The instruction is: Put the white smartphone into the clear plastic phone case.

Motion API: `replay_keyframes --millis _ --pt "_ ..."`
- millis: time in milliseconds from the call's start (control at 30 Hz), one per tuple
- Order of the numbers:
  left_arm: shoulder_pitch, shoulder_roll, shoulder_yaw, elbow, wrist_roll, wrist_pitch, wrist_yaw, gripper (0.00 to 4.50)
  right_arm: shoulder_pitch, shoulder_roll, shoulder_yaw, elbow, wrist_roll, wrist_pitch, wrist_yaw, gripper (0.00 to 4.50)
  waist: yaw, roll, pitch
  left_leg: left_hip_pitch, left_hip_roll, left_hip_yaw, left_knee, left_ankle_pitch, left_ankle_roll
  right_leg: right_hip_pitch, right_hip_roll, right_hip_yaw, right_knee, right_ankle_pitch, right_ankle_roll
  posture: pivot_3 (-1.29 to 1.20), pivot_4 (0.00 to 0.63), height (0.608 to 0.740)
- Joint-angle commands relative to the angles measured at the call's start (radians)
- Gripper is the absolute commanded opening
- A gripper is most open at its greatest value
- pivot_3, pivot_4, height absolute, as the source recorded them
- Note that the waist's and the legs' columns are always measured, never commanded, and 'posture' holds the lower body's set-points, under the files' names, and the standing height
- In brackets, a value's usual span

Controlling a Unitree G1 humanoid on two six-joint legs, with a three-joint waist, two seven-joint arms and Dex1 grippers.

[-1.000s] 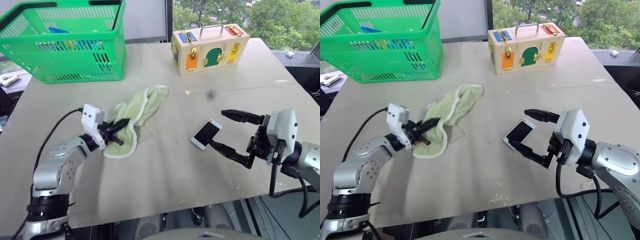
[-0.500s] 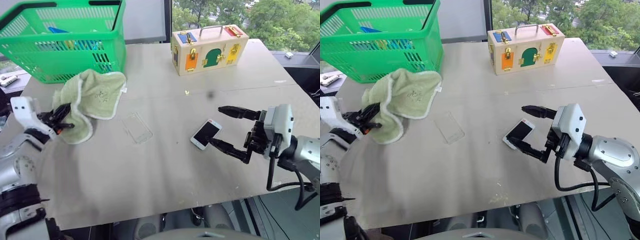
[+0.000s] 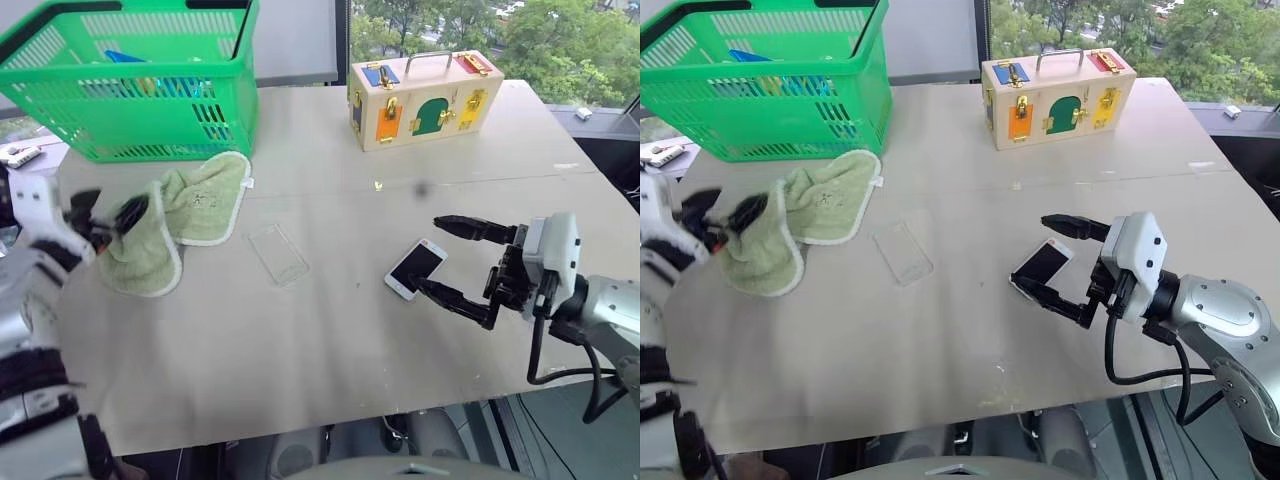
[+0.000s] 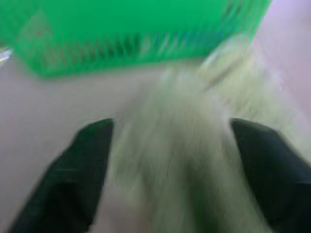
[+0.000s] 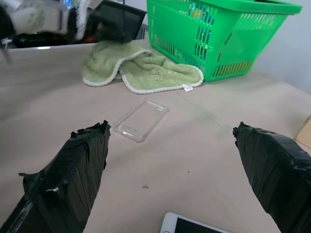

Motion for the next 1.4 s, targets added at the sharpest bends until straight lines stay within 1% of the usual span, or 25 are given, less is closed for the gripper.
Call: replay_keyframes --millis 33,133,233,367,500,633,733,867,933,1133,1200,1267,1300,1333,1367,1400 --pt "-0.028 0.051 -0.093 -0.170 -0.076 0.071 -0.187 4.46 -0.003 0.009 -0.009 -0.013 -0.012 -0.033 0.002 4.50 -0.005 0.000 0.000 0.000 0.000 0.001 0.000 0.000 0.000 0.000 0.000 0.001 0.000 0.000 0.000 0.00 0.150 0.740" --pt "-0.010 0.092 -0.186 -0.244 -0.096 0.109 -0.351 4.46 0.003 0.022 -0.001 -0.014 -0.032 -0.041 -0.010 4.50 -0.013 0.000 0.000 0.001 -0.002 0.002 -0.001 0.000 0.000 0.000 -0.001 0.002 0.000 0.000 0.000 0.00 0.150 0.740" --pt "-0.012 0.141 -0.308 -0.238 -0.040 0.046 -0.544 4.46 0.023 0.030 0.001 -0.029 -0.044 -0.045 -0.018 4.50 -0.016 0.001 0.000 0.001 -0.002 0.003 -0.001 0.000 0.000 -0.001 0.003 0.002 0.000 0.000 0.000 0.00 0.150 0.740" --pt "-0.121 0.131 -0.438 -0.111 0.059 -0.076 -0.690 4.46 0.067 0.032 -0.015 -0.054 -0.052 -0.048 -0.025 4.50 -0.008 0.001 0.001 0.002 -0.002 0.002 -0.001 0.000 0.000 -0.001 0.004 0.001 0.001 0.000 -0.001 0.00 0.150 0.740" --pt "-0.256 0.085 -0.530 0.050 0.147 -0.212 -0.794 4.46 0.109 0.033 -0.023 -0.082 -0.063 -0.047 -0.044 4.50 0.007 0.002 0.001 0.000 -0.002 0.003 0.001 0.000 0.000 0.000 0.004 0.000 0.001 0.000 -0.002 0.00 0.150 0.740" --pt "-0.335 0.074 -0.652 0.163 0.166 -0.349 -0.820 4.46 0.164 0.032 -0.031 -0.120 -0.074 -0.048 -0.061 4.50 0.003 0.001 0.000 0.000 -0.003 0.002 0.003 0.000 0.000 0.000 0.004 0.004 0.001 0.001 -0.001 0.00 0.150 0.740" --pt "-0.367 0.100 -0.759 0.226 0.165 -0.460 -0.820 4.46 0.217 0.028 -0.047 -0.150 -0.081 -0.050 -0.066 4.50 -0.001 0.001 0.000 -0.001 -0.003 0.002 0.003 0.000 0.001 0.000 0.004 0.004 0.001 0.000 -0.001 0.00 0.150 0.740" --pt "-0.430 0.113 -0.877 0.344 0.179 -0.592 -0.820 4.46 0.284 0.014 -0.079 -0.172 -0.079 -0.055 -0.045 4.50 -0.005 0.001 0.000 -0.001 -0.003 0.002 0.003 0.000 0.001 0.000 0.004 0.003 0.001 0.000 -0.001 0.00 0.150 0.740" --pt "-0.456 0.103 -0.923 0.399 0.188 -0.648 -0.820 4.46 0.306 0.005 -0.092 -0.168 -0.089 -0.064 -0.029 4.50 -0.005 0.001 0.000 -0.001 -0.003 0.002 0.003 0.000 0.001 0.000 0.004 0.003 0.001 0.000 -0.001 0.00 0.150 0.740" --pt "-0.500 0.045 -0.999 0.545 0.265 -0.766 -0.820 4.46 0.314 0.001 -0.112 -0.158 -0.094 -0.077 -0.025 4.50 -0.005 0.001 0.000 -0.001 -0.003 0.000 0.008 0.000 0.001 0.000 0.004 0.003 0.005 0.000 -0.001 0.00 0.150 0.740" --pt "-0.515 0.019 -1.000 0.616 0.344 -0.821 -0.820 4.46 0.312 0.003 -0.112 -0.158 -0.094 -0.078 -0.027 4.50 -0.005 0.001 0.001 -0.001 -0.003 0.000 0.009 0.000 0.001 0.000 0.004 0.003 0.006 0.000 -0.001 0.00 0.150 0.740" --pt "-0.525 -0.012 -1.001 0.687 0.432 -0.894 -0.784 4.46 0.307 0.005 -0.103 -0.151 -0.101 -0.082 -0.028 4.50 0.000 0.000 -0.001 -0.001 -0.003 0.000 0.010 0.000 0.001 0.000 0.004 0.003 0.006 0.000 -0.001 0.00 0.150 0.740" --pt "-0.528 -0.030 -0.992 0.709 0.446 -0.903 -0.777 3.97 0.304 0.006 -0.098 -0.148 -0.107 -0.085 -0.029 4.50 0.001 0.001 -0.001 -0.001 -0.003 0.000 0.010 0.000 0.001 0.000 0.004 0.003 0.007 0.000 -0.001 0.00 0.150 0.740" --pt "-0.528 -0.048 -0.979 0.721 0.443 -0.891 -0.779 3.75 0.302 0.007 -0.093 -0.147 -0.111 -0.086 -0.030 4.50 0.003 0.004 -0.003 0.000 -0.003 0.000 0.010 0.000 0.001 0.001 0.004 0.003 0.007 0.000 -0.001 0.00 0.150 0.740" --pt "-0.528 -0.063 -0.960 0.724 0.432 -0.868 -0.793 3.42 0.299 0.007 -0.091 -0.147 -0.112 -0.085 -0.032 4.50 0.007 0.010 -0.007 0.002 -0.003 0.000 0.010 0.000 0.001 0.002 0.003 0.003 0.008 0.000 -0.001 0.00 0.150 0.740" --pt "-0.523 -0.066 -0.954 0.702 0.400 -0.821 -0.807 2.91 0.295 0.006 -0.096 -0.149 -0.106 -0.082 -0.033 4.50 0.008 0.012 -0.008 0.003 -0.003 0.000 0.011 0.000 0.001 0.003 0.002 0.003 0.009 0.000 -0.001 0.00 0.150 0.740"
